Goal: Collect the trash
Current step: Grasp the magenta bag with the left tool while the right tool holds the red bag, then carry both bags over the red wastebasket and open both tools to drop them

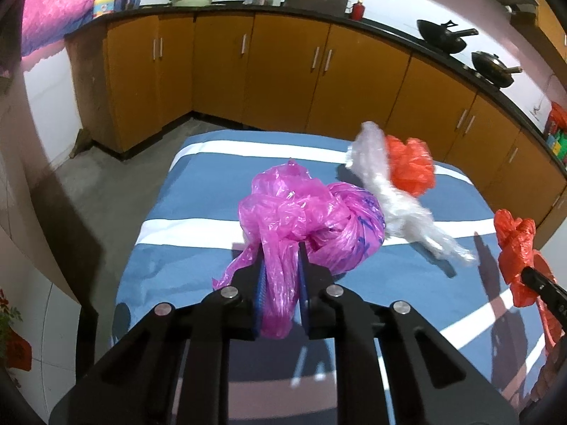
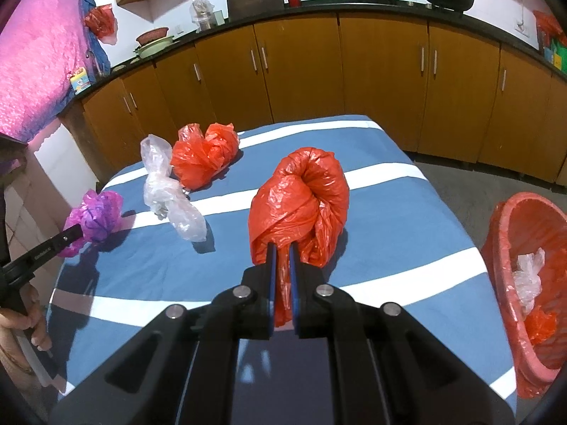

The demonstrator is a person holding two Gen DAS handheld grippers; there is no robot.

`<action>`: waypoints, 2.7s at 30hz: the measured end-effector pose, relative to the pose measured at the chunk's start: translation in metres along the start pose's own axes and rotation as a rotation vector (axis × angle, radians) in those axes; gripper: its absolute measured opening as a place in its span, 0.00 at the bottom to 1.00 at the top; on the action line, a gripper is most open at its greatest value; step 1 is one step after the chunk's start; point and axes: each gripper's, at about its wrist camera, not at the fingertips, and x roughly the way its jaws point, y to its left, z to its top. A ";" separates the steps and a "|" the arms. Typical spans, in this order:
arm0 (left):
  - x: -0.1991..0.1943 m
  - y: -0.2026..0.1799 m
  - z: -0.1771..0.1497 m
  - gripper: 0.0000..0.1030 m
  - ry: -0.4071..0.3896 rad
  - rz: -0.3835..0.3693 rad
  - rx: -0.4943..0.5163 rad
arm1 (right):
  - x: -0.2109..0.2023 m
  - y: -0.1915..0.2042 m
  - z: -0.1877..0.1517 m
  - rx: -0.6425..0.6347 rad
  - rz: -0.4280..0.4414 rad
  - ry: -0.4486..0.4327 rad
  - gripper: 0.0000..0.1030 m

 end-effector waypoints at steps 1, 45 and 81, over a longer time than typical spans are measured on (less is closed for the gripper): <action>-0.003 -0.003 0.000 0.15 -0.004 -0.004 0.003 | -0.005 -0.002 -0.001 0.000 0.001 -0.005 0.08; -0.083 -0.290 -0.024 0.14 -0.076 -0.371 0.281 | -0.203 -0.194 -0.025 0.183 -0.245 -0.214 0.08; -0.031 -0.439 -0.088 0.36 0.076 -0.499 0.461 | -0.187 -0.309 -0.056 0.339 -0.275 -0.208 0.27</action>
